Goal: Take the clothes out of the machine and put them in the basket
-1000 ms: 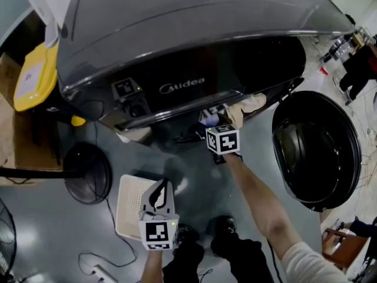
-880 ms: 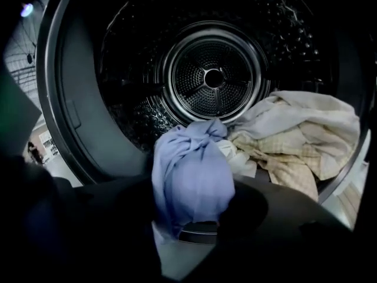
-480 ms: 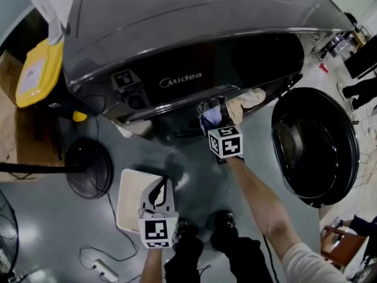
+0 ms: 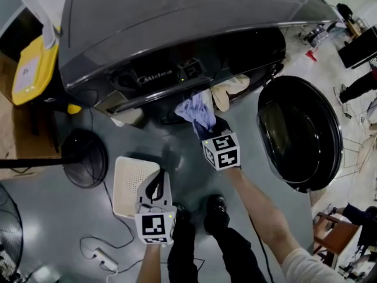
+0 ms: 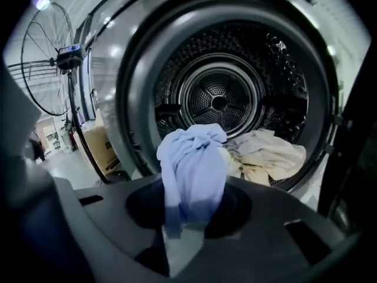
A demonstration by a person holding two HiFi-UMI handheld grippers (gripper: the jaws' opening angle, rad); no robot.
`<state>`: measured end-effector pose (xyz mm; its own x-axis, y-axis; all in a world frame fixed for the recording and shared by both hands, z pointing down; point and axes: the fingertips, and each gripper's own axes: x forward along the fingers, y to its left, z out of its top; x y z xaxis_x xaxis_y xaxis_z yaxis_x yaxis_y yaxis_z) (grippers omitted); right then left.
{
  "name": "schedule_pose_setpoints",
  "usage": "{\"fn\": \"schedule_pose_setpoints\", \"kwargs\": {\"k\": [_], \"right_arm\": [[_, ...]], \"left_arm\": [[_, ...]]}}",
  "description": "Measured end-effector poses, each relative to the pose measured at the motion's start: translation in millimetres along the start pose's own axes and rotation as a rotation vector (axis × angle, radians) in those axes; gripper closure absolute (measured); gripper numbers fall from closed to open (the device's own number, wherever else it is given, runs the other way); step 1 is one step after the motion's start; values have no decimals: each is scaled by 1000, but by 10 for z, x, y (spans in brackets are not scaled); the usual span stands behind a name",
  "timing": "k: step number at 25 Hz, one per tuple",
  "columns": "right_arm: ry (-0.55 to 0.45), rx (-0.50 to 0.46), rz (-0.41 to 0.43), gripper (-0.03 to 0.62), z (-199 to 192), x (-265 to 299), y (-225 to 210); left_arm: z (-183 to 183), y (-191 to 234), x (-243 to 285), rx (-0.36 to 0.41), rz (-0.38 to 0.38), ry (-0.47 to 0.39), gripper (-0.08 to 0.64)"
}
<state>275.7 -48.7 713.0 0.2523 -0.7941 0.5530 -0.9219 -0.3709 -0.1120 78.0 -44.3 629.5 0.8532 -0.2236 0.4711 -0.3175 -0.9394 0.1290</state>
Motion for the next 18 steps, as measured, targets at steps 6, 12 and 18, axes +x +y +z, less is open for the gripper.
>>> {"fn": "schedule_pose_setpoints", "kwargs": {"k": [6, 12, 18], "right_arm": [[-9, 10, -2, 454, 44, -499, 152], [-13, -3, 8, 454, 159, -1015, 300], [-48, -14, 9, 455, 367, -1500, 419]], "left_arm": [[165, -115, -190, -20, -10, 11, 541], [354, -143, -342, -30, -4, 18, 541], [613, -183, -387, -29, -4, 9, 541]]}}
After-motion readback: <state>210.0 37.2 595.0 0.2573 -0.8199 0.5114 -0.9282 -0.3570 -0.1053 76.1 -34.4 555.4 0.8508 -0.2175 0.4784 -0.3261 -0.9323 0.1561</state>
